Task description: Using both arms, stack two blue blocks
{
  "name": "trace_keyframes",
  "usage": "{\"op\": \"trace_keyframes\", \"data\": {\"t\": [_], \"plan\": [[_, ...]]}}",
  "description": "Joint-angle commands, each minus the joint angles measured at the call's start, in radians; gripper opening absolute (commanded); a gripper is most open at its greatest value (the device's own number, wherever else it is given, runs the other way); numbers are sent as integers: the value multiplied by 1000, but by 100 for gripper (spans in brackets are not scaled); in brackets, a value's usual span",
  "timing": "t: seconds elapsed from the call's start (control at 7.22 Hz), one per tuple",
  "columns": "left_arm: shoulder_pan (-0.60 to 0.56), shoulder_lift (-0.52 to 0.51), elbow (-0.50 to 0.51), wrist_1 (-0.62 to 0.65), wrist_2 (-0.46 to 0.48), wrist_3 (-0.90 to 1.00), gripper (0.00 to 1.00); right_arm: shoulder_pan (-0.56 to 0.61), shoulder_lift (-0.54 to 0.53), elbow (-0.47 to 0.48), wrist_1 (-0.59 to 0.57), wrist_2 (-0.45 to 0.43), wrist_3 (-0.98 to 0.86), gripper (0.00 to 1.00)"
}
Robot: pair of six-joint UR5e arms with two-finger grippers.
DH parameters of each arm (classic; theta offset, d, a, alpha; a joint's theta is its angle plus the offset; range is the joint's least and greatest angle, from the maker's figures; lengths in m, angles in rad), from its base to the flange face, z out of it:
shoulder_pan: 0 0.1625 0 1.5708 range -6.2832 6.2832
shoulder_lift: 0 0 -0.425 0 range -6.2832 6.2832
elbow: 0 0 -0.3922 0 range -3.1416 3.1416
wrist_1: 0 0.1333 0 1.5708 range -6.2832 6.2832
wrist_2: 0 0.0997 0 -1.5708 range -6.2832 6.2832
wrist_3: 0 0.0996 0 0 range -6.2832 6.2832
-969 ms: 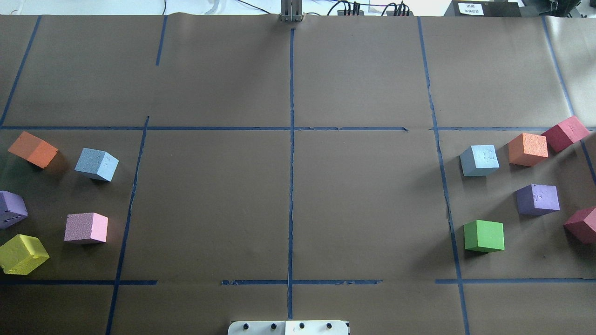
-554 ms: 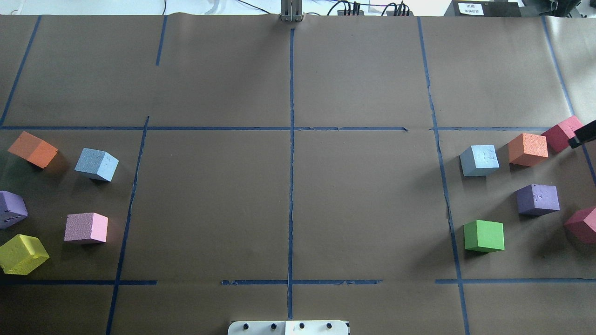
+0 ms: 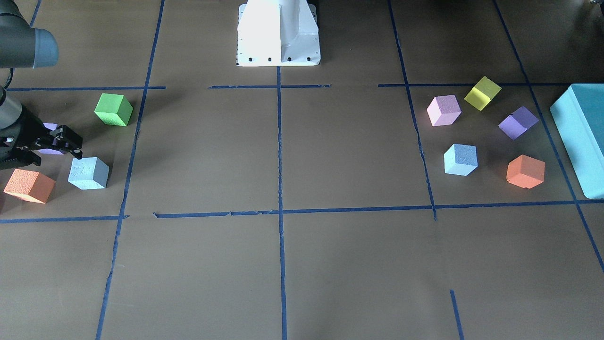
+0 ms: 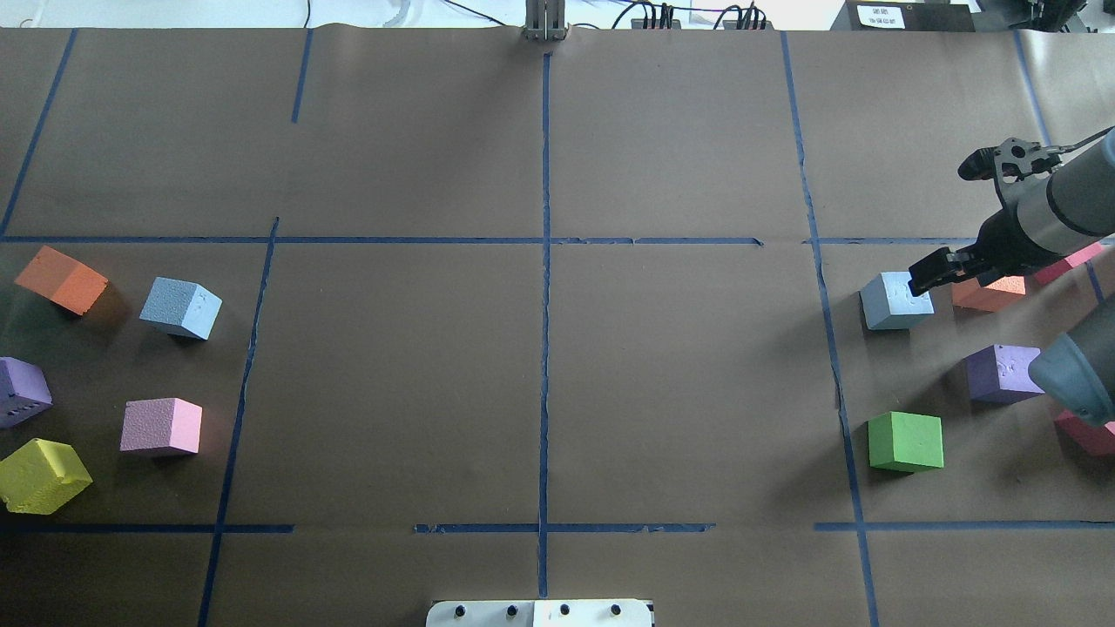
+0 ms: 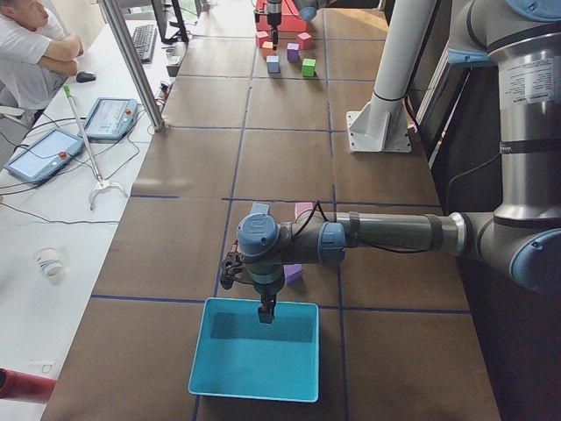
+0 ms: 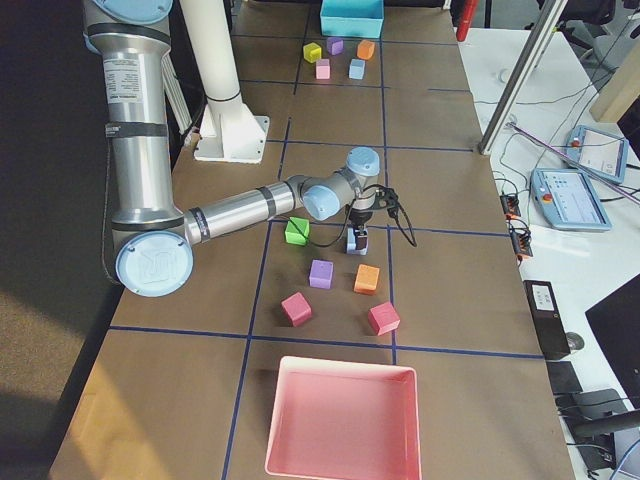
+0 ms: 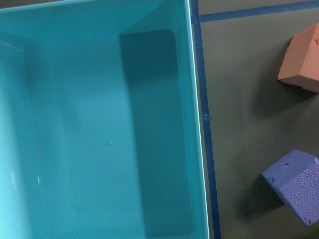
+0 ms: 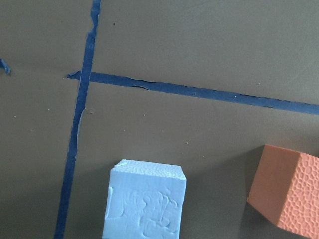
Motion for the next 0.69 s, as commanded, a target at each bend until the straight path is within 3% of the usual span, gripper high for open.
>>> {"op": "trace_keyframes", "data": {"t": [0.0,0.55], "plan": [[0,0,0,2,-1,0,100,-47,25,-42,2,-19,4,100],[0,0,0,4,-1,-2,100,-53,40,-53,2,-20,4,100]]}}
